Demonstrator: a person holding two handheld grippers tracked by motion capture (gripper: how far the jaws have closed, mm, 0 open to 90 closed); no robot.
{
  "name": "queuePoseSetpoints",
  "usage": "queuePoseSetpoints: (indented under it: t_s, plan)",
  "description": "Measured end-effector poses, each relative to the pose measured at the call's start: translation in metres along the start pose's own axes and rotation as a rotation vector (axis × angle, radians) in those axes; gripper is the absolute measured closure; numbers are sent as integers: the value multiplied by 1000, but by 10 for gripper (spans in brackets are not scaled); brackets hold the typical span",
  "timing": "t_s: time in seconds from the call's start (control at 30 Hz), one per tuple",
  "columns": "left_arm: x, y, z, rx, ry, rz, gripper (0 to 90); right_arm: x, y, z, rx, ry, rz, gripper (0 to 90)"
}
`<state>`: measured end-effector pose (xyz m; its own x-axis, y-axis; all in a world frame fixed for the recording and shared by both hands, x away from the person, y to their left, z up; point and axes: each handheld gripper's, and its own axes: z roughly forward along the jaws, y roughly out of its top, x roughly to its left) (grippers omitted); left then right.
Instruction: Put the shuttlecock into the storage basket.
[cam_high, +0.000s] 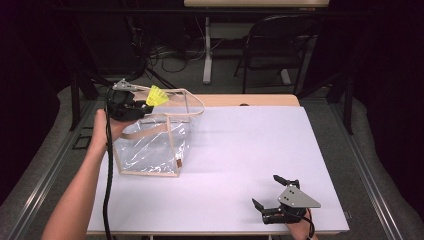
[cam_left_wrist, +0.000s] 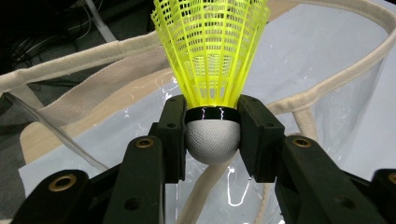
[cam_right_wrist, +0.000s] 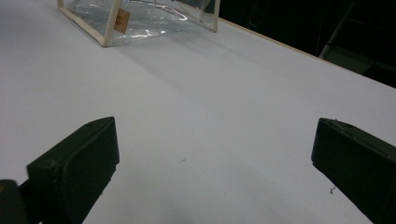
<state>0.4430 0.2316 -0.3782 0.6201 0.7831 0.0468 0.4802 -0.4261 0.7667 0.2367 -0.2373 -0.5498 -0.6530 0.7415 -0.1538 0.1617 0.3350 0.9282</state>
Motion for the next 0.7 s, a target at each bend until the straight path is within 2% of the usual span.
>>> queuePoseSetpoints:
  t_s: [0.3, 0.7]
  plan:
    - [-2, 4, 2, 14, -14, 25, 645, 0, 0, 0, 2, -1, 1, 4]
    - [-2, 7, 8, 44, -40, 37, 644, 0, -1, 1, 4, 2, 0, 4]
